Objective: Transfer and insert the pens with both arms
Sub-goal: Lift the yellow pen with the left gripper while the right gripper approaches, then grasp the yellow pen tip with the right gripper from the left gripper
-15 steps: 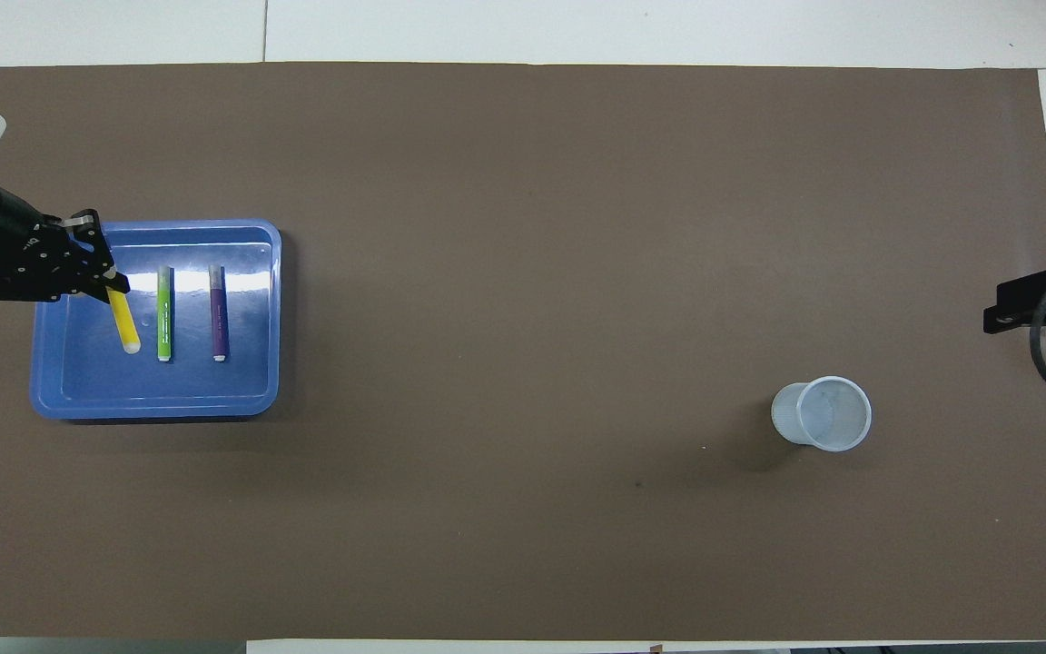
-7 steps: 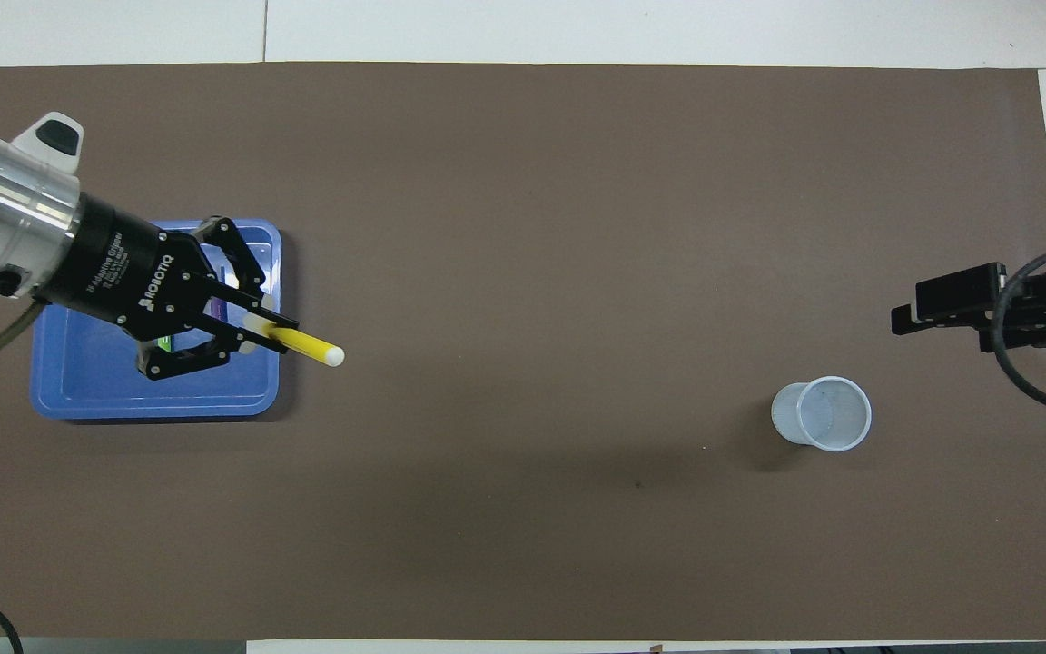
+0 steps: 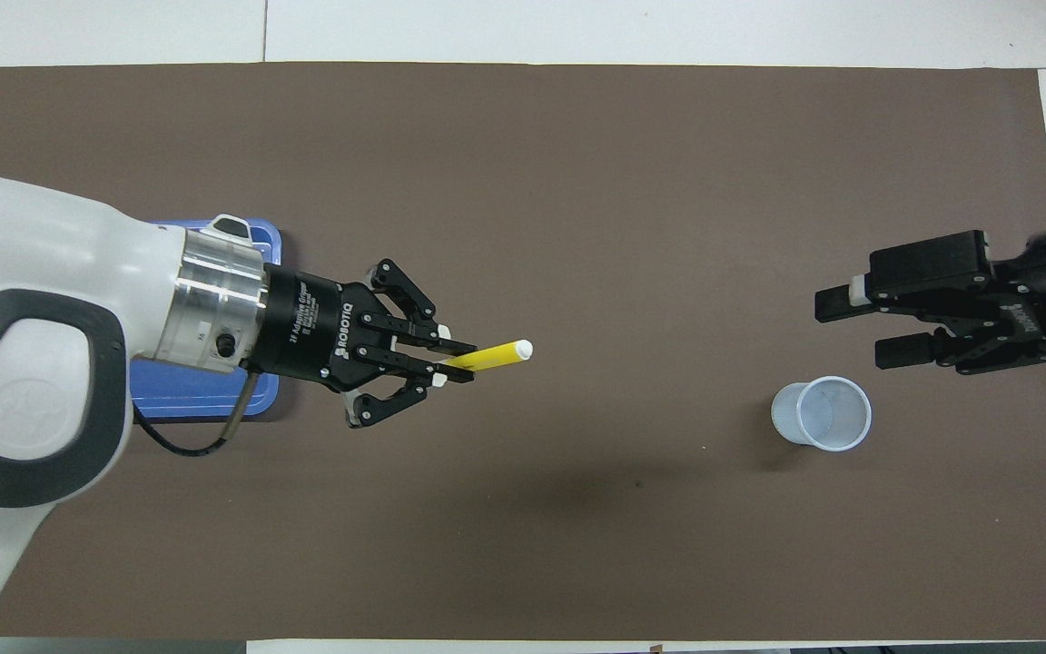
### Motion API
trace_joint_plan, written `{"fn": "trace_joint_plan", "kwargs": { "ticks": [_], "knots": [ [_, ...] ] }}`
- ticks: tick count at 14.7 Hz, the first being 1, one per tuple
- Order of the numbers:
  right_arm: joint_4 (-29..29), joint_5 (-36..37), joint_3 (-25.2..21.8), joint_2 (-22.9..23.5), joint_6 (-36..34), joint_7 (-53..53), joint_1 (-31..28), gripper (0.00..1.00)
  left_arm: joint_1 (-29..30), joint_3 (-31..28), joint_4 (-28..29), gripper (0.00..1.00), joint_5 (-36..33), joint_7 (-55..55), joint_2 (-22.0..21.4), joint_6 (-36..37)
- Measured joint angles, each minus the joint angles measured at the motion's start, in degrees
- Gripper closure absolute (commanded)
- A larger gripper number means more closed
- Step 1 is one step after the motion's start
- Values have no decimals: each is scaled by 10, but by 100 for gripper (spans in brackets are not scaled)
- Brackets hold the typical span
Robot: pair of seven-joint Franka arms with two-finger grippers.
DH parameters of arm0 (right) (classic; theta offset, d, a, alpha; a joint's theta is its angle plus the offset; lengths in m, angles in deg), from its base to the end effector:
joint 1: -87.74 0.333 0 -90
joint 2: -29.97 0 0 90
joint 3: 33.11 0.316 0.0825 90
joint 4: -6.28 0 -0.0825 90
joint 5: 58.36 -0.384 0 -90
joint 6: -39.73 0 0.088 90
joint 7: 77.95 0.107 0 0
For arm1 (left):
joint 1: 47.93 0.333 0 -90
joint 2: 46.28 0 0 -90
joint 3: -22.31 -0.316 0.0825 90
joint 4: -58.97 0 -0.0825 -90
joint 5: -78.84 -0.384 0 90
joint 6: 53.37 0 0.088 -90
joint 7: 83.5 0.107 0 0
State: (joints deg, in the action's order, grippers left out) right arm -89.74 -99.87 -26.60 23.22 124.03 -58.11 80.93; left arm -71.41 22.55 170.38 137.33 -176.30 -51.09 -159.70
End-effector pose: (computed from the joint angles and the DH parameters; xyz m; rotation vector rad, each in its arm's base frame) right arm 0.5065 0.0776 0.6572 -2.4139 0.3781 0.2590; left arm 0.4726 -0.2803 0.5524 1.7481 1.6622 -1.0904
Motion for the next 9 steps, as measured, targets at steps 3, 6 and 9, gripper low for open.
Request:
{"fn": "trace_joint_plan", "kwargs": {
  "ticks": [3, 6, 9],
  "knots": [
    [-1, -3, 68, -6, 45, 35, 5, 0, -33, 0, 46, 100, 44, -42, -24, -75],
    [-20, -3, 121, -15, 110, 81, 23, 0, -76, 0, 83, 100, 72, -68, -41, -151],
    [-52, -3, 125, -26, 178, 105, 62, 0, -93, 0, 105, 100, 89, -73, -53, -179]
  ]
}}
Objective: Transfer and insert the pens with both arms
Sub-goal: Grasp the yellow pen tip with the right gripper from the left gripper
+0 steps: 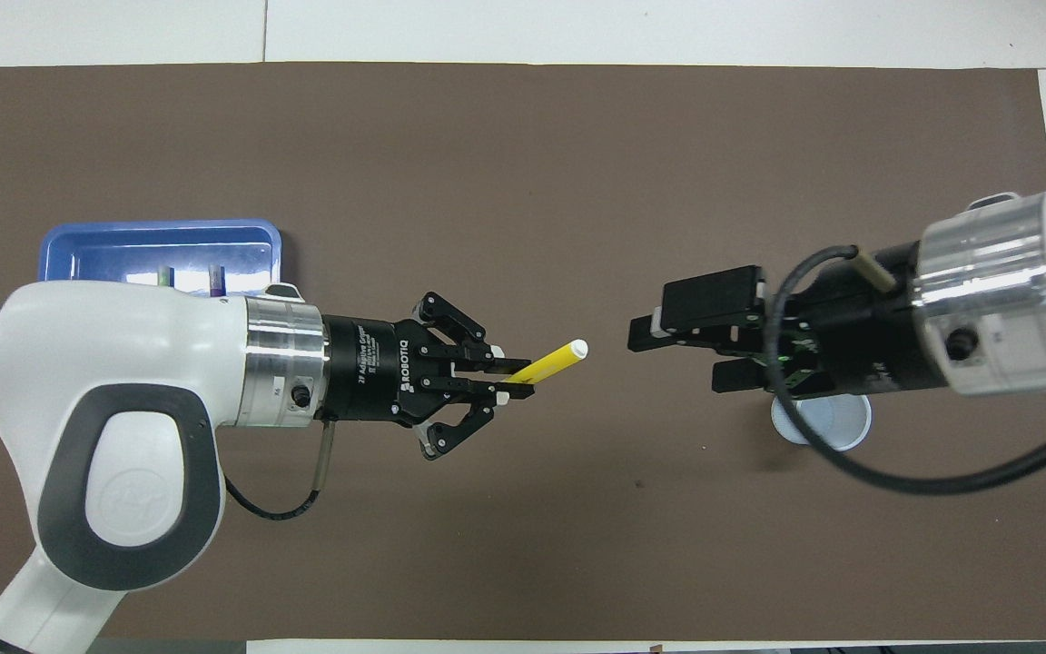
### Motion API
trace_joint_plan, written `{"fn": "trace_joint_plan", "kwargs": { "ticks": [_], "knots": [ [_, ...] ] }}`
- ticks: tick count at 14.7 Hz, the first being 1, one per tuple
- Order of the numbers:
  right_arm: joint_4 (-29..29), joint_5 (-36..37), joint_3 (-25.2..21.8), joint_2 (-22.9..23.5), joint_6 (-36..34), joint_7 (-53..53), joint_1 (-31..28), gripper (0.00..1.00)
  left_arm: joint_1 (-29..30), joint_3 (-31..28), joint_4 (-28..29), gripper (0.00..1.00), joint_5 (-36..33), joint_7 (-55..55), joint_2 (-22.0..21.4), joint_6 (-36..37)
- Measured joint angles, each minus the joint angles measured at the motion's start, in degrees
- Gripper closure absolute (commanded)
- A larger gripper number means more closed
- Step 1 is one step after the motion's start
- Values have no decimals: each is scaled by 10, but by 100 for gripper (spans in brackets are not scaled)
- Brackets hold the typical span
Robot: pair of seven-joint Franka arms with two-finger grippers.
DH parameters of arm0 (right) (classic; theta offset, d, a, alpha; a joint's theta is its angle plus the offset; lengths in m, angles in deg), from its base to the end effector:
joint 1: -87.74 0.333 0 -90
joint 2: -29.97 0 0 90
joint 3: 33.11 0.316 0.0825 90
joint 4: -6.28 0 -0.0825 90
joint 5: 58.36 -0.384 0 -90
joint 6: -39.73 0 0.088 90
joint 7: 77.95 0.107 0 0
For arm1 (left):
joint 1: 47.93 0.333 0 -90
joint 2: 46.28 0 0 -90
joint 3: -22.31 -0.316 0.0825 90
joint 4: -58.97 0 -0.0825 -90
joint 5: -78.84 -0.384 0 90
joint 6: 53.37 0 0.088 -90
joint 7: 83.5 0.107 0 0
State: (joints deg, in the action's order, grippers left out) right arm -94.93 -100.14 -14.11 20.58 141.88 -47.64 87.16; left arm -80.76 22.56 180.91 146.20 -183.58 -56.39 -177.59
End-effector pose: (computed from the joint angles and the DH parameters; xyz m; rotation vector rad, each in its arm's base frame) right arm 0.4761 0.2347 0.6528 -2.4290 0.3703 0.1594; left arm 0.4250 -0.3199 0.5290 1.4668 1.8099 -1.1095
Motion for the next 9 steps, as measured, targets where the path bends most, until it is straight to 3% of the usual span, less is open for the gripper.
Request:
{"fn": "trace_joint_plan", "kwargs": {
  "ticks": [3, 9],
  "knots": [
    [-27, 0, 0, -3, 48, 0, 21, 0, 0, -2, 3, 100, 4, -1, -3, 0],
    [-47, 0, 0, -3, 88, -2, 28, 30, 1, -4, 3, 100, 16, -2, -3, -2]
  ]
}}
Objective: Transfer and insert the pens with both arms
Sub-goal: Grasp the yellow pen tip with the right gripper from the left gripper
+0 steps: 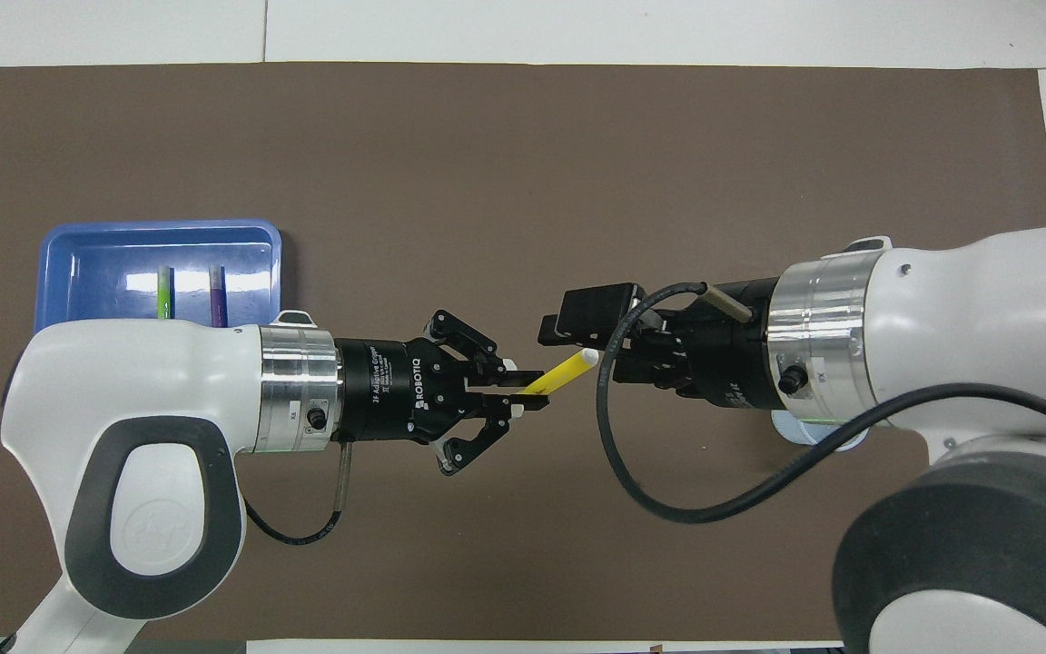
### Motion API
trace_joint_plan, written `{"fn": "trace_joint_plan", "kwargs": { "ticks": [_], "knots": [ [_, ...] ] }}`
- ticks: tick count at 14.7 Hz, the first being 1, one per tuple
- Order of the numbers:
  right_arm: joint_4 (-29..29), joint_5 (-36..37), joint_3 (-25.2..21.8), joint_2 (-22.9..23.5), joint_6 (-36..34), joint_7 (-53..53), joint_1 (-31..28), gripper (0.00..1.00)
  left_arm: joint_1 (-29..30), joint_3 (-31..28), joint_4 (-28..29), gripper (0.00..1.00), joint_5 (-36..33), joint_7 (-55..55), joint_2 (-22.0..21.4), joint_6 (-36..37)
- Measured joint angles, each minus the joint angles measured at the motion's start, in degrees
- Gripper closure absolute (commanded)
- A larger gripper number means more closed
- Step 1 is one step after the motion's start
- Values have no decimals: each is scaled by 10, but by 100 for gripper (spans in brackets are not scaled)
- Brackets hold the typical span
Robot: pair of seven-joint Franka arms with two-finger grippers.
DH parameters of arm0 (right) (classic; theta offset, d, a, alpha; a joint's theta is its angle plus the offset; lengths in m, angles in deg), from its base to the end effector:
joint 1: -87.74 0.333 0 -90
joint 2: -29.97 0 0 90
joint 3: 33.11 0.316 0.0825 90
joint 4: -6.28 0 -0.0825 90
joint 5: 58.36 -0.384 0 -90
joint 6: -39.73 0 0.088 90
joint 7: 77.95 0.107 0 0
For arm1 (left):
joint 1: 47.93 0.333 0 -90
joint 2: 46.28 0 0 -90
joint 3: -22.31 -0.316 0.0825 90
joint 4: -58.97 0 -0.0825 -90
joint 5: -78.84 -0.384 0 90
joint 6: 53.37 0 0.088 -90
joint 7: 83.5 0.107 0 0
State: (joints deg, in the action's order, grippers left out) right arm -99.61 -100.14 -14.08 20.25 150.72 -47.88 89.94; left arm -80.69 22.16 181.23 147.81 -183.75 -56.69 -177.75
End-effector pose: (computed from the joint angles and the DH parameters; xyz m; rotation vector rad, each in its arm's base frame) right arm 0.4780 0.2495 0.6277 -2.4117 0.4060 0.0810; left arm 0.4266 -0.3157 0.5300 1.4252 1.8150 -1.1302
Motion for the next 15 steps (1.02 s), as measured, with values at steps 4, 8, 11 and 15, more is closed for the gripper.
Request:
{"fn": "trace_joint_plan", "kwargs": {
  "ticks": [4, 8, 11, 15],
  "knots": [
    [-7, 0, 0, -1, 0, 0, 6, 47, 1, -1, 0, 100, 1, -1, 0, -1],
    [-11, 0, 0, -4, 0, 0, 6, 86, 1, -2, 0, 100, 2, -1, 0, -1],
    [-17, 6, -1, -6, 0, -1, 5, 86, 2, -4, 0, 100, 2, -1, -1, -3],
    [-18, 5, -1, -7, 1, -1, 4, 87, 2, -4, 0, 63, 2, -1, -1, -3]
  ]
}}
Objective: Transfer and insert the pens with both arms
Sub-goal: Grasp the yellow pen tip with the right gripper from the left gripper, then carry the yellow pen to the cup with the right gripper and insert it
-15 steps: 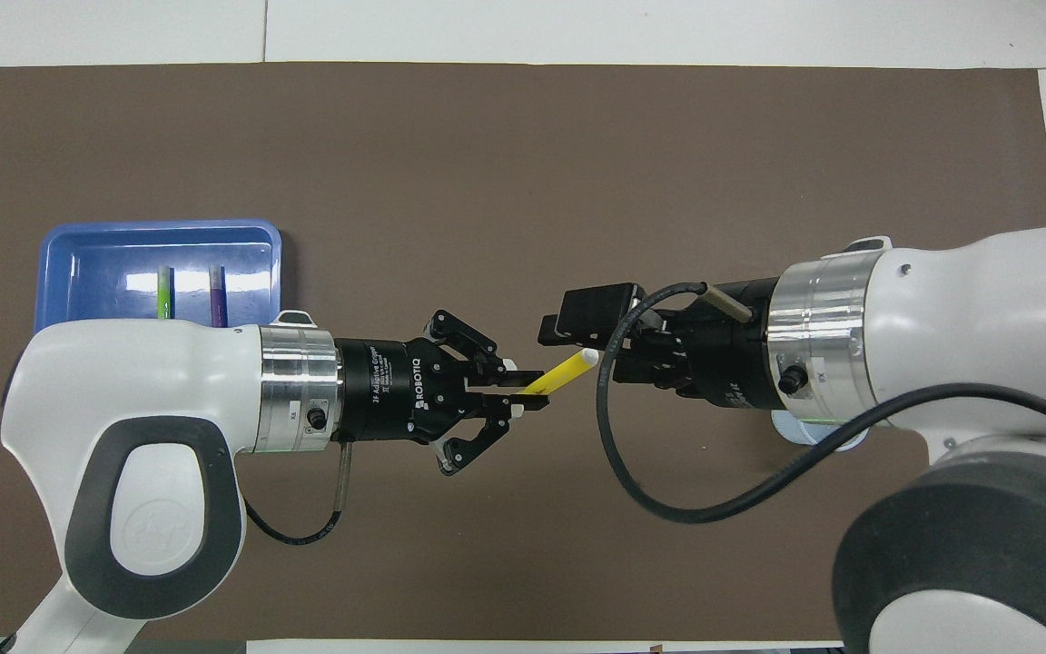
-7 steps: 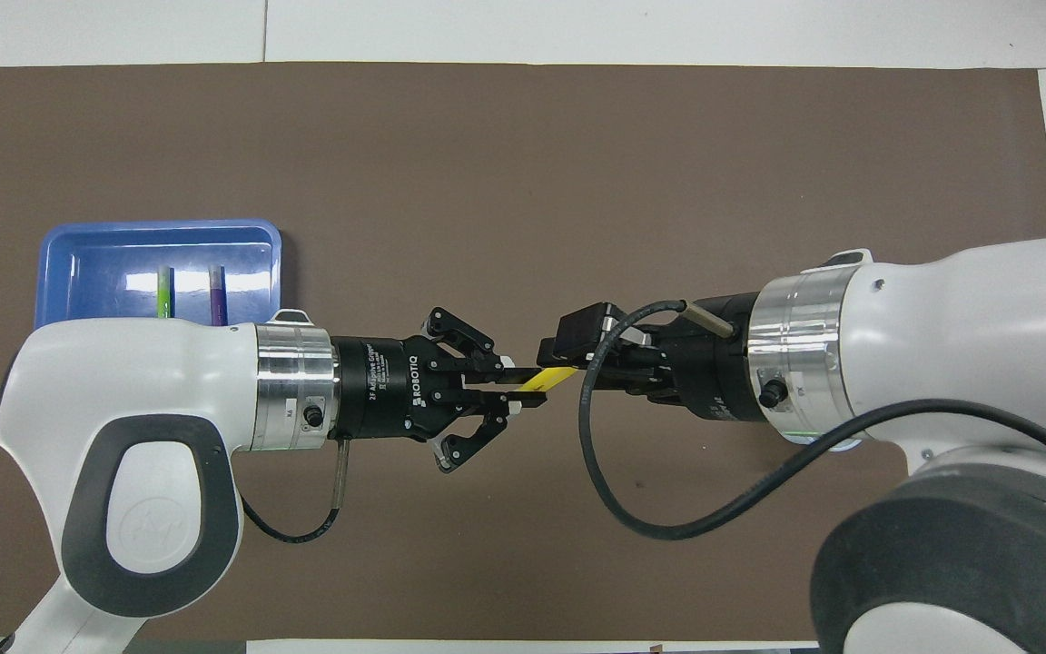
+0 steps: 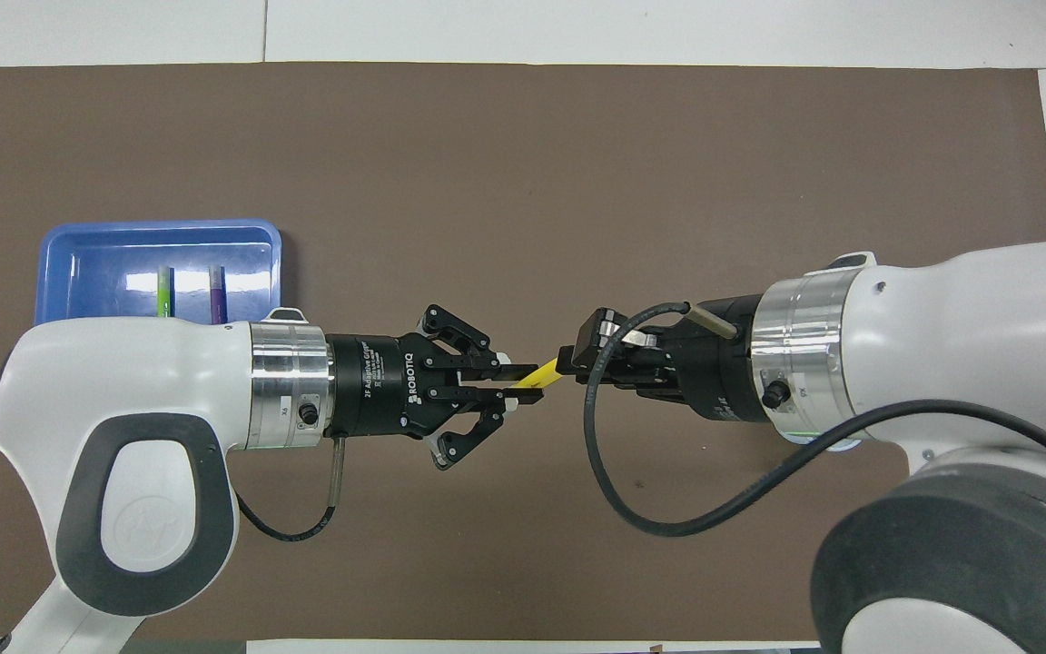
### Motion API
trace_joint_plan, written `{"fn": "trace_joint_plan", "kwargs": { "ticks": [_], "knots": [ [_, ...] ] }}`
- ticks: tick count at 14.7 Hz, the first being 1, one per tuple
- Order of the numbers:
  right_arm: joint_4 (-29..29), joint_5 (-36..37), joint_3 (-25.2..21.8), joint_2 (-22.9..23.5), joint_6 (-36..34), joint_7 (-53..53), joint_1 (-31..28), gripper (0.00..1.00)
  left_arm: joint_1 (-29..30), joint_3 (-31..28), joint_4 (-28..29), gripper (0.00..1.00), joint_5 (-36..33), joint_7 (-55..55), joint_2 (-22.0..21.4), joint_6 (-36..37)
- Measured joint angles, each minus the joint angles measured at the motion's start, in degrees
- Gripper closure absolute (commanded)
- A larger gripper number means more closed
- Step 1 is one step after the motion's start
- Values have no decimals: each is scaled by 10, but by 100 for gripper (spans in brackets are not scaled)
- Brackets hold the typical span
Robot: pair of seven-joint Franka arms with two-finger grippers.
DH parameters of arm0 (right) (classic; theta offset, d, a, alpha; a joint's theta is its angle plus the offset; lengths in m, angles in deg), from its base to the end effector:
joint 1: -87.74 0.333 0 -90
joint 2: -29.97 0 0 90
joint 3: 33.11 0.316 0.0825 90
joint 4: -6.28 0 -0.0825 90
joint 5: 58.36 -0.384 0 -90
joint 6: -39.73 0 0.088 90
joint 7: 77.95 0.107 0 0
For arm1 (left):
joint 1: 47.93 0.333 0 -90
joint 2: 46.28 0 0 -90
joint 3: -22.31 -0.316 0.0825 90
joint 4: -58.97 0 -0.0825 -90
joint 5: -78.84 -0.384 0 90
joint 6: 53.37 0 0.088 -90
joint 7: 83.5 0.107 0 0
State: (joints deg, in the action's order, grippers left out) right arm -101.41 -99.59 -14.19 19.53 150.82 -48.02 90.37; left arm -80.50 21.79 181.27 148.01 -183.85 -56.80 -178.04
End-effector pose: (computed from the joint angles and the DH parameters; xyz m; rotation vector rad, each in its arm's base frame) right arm 0.4726 0.2502 0.6178 -2.4323 0.4063 0.0928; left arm 0.4300 -0.3107 0.5310 1.4057 1.8206 -1.1253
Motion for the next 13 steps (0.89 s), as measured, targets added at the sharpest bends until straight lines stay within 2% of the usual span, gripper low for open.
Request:
{"fn": "trace_joint_plan", "kwargs": {
  "ticks": [1, 2, 3, 7, 9, 13],
  "knots": [
    [0, 0, 0, 0, 1, 0, 0, 89, 0, 0, 0, 13, 0, 0, 0, -1],
    [-1, 0, 0, 0, 3, 0, 0, 94, 0, 0, 0, 0, 0, 0, -1, -2],
    [-1, 0, -1, 0, 5, 0, -1, 99, 0, 0, 0, 0, 1, -1, -2, -3],
    [-1, 7, -2, 0, 5, -2, -2, 99, 0, -1, 0, 0, 1, -15, -8, -5],
    [0, 52, -3, 0, -1, -24, -8, 99, 0, -2, 0, 0, 1, -18, -8, -5],
    [4, 150, -5, -1, -77, -178, -58, 99, 8, -4, 0, 0, 1, -20, -8, -6]
  ]
}}
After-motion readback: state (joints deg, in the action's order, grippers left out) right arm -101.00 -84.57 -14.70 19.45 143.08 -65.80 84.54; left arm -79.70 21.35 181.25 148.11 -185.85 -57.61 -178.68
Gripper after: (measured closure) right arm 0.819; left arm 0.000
